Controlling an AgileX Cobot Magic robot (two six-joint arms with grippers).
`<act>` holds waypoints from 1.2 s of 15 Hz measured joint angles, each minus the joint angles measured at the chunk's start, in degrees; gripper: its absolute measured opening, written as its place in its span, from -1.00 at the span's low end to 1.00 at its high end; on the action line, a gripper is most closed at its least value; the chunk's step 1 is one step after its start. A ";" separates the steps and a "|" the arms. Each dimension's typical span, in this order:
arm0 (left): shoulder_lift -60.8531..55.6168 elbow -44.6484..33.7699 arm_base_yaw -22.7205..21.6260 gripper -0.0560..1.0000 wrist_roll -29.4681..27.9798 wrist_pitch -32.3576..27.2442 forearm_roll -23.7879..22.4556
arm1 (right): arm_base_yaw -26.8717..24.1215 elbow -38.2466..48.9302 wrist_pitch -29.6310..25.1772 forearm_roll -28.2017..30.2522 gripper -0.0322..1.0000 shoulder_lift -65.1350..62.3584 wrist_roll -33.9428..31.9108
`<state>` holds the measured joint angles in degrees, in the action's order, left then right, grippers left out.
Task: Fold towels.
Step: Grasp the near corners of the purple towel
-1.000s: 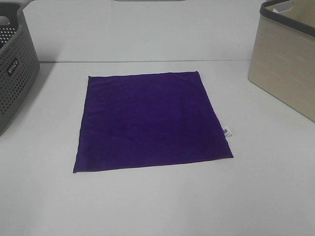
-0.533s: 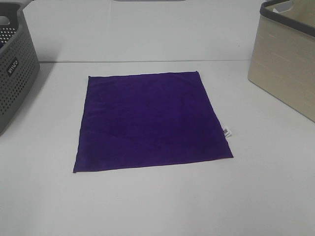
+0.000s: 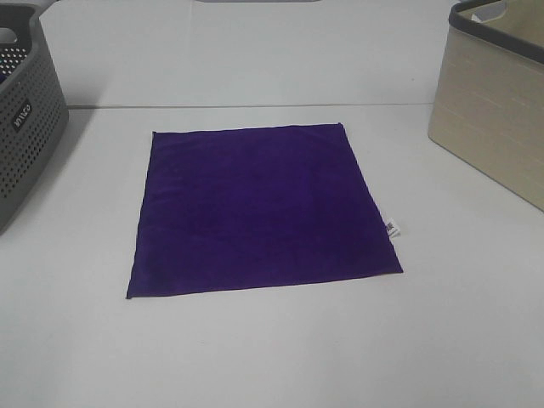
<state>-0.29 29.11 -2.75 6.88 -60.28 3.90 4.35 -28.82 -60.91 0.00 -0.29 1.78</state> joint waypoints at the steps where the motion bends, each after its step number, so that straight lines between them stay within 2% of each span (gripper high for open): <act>1: 0.00 0.00 0.00 0.98 0.00 0.00 0.00 | 0.00 0.00 0.00 0.00 0.96 0.00 0.00; 18: 0.00 0.00 0.00 0.98 0.00 0.00 0.00 | 0.00 0.00 0.00 0.00 0.96 0.00 0.00</act>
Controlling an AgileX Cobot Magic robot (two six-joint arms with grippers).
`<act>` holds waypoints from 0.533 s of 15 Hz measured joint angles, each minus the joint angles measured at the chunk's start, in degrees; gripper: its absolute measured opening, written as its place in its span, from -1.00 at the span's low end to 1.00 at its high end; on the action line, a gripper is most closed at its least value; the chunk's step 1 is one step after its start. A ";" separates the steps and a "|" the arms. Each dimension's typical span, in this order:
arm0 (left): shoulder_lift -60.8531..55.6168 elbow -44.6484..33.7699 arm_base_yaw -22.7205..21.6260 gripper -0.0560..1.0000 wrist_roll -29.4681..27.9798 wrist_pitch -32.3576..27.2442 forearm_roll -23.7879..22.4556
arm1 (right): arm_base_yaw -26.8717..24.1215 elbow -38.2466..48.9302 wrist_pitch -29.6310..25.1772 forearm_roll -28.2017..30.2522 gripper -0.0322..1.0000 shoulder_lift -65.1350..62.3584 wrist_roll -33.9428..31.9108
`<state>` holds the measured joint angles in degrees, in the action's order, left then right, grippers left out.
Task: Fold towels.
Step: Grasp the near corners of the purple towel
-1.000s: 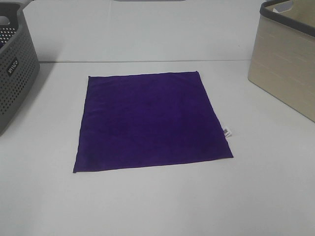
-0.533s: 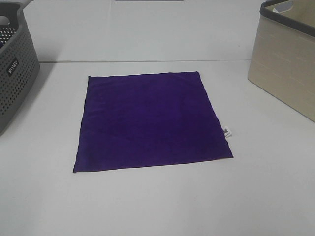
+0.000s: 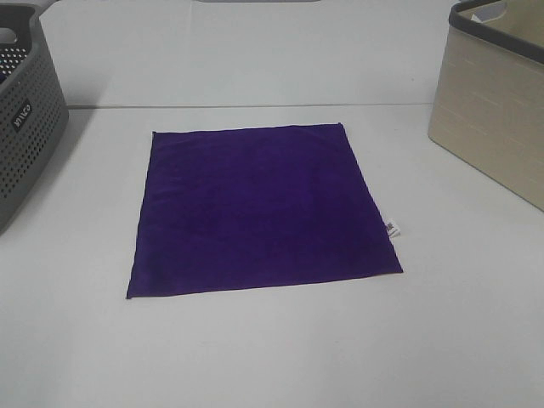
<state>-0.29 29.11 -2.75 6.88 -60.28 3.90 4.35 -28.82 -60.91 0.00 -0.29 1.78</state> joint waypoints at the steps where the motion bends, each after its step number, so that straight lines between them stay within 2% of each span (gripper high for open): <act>1: 0.00 0.00 0.00 0.98 0.00 0.00 0.00 | 0.00 0.00 0.00 0.00 0.96 0.00 0.00; 4: 0.69 0.29 0.00 0.98 0.00 -0.34 0.00 | 0.00 -0.80 0.40 0.00 0.96 0.34 1.43; 5: 4.18 1.89 0.00 0.98 0.00 -1.38 0.00 | 0.00 -3.50 0.46 0.00 0.96 3.32 1.38; 7: 16.44 9.05 0.00 0.98 0.00 -2.98 0.00 | 0.00 -10.77 -1.03 0.74 0.96 17.93 -0.97; 8: 33.12 16.21 0.00 0.98 0.23 -4.47 0.00 | 0.00 -17.36 -1.66 0.92 0.96 36.90 -1.43</act>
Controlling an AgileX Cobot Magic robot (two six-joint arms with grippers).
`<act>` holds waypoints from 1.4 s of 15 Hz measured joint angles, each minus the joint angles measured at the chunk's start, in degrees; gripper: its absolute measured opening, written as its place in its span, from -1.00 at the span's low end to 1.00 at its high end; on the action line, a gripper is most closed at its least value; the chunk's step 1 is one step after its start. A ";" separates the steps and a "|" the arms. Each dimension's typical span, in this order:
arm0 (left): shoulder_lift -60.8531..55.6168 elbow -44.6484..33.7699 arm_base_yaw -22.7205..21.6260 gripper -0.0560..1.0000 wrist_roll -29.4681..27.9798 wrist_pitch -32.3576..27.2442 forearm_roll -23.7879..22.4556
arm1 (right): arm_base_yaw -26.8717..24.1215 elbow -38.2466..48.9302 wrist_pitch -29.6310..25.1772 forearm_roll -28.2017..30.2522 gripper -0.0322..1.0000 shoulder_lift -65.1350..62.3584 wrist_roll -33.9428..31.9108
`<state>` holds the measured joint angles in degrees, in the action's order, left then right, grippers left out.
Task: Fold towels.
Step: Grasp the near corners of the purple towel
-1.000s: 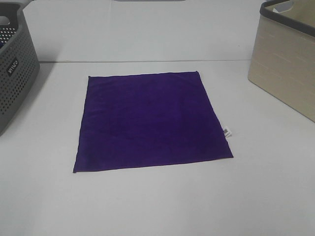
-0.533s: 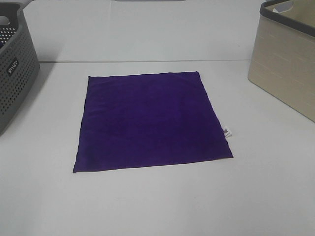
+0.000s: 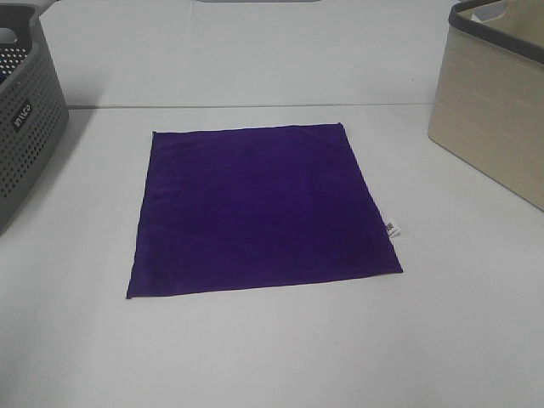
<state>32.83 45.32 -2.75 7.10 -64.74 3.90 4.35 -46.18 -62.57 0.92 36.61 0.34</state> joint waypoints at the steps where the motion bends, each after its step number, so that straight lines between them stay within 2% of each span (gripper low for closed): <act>1: 3.27 0.92 0.00 0.98 0.34 0.11 0.00 | 0.00 -1.43 0.97 0.00 0.96 4.98 0.52; 3: 17.65 3.09 0.00 0.98 3.04 2.41 0.29 | 0.00 -5.73 6.25 -2.92 0.96 21.37 4.87; 4: 23.66 3.15 0.00 0.98 4.41 4.30 1.55 | 0.00 -6.93 9.05 -6.30 0.96 28.42 7.16; 5: 30.14 3.15 0.00 0.98 6.93 6.25 4.87 | -0.34 -7.51 12.32 -10.49 0.96 34.32 10.43; 7: 40.85 3.15 0.00 0.98 16.73 9.68 16.62 | -4.13 -7.79 16.67 -23.89 0.92 41.77 21.54; 8: 42.91 3.15 0.00 0.98 19.02 10.08 19.54 | -5.79 -7.79 16.50 -28.93 0.91 43.26 25.67; 9: 51.62 3.21 0.00 0.98 28.93 13.41 31.63 | -12.83 -7.91 11.06 -46.81 0.85 49.16 41.48; 10: 55.18 3.21 0.00 0.98 32.37 16.33 36.15 | -15.18 -7.91 7.91 -53.46 0.84 52.25 46.41; 11: 58.84 3.21 0.00 0.98 35.81 18.22 40.79 | -16.27 -7.91 6.25 -56.72 0.83 55.81 49.45; 13: 65.78 3.27 0.00 0.98 42.51 20.05 48.47 | -16.33 -7.91 5.56 -58.27 0.82 61.31 51.05; 15: 69.79 3.27 0.00 0.98 44.52 21.26 51.05 | -16.33 -7.91 6.07 -58.38 0.82 63.25 51.22; 21: 72.99 3.32 0.00 0.98 44.81 22.75 51.62 | -16.33 -7.91 7.22 -58.56 0.82 63.88 51.34</act>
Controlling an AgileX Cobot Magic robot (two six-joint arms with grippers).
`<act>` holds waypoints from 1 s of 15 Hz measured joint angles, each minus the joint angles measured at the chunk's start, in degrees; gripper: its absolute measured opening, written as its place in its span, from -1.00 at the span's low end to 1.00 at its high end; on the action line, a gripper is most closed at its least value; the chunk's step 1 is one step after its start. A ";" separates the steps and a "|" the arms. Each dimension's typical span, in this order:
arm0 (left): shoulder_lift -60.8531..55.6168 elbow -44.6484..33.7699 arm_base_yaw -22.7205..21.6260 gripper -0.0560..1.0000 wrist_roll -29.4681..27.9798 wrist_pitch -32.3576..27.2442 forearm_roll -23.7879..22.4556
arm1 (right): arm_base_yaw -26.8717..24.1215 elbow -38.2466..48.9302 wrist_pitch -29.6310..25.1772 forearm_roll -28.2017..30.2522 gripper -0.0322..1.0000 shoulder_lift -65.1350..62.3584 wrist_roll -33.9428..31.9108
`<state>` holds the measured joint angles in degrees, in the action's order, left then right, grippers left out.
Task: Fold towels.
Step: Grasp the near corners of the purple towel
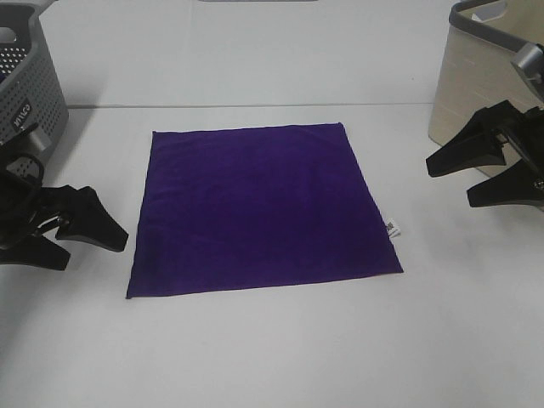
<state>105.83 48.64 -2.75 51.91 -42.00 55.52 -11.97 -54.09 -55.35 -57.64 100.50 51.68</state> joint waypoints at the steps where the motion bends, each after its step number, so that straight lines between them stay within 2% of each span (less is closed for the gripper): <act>1: 0.00 0.00 0.00 0.98 0.00 0.06 0.00 | 0.00 0.00 0.40 -0.06 0.82 0.00 0.00; 8: 0.00 0.00 0.00 0.98 -2.75 0.52 0.00 | 0.69 0.00 2.29 -0.46 0.78 0.46 -1.60; 11: 0.00 0.00 0.00 0.98 -3.72 2.35 0.00 | 1.89 -4.41 2.29 1.89 0.68 10.37 -1.89; 15: 0.80 0.00 0.00 0.98 -4.24 3.55 0.00 | 2.69 -6.93 2.06 3.04 0.66 19.48 -1.89</act>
<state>106.63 48.64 -2.75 47.67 -38.45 55.52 -9.28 -61.02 -53.29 -54.60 119.98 49.79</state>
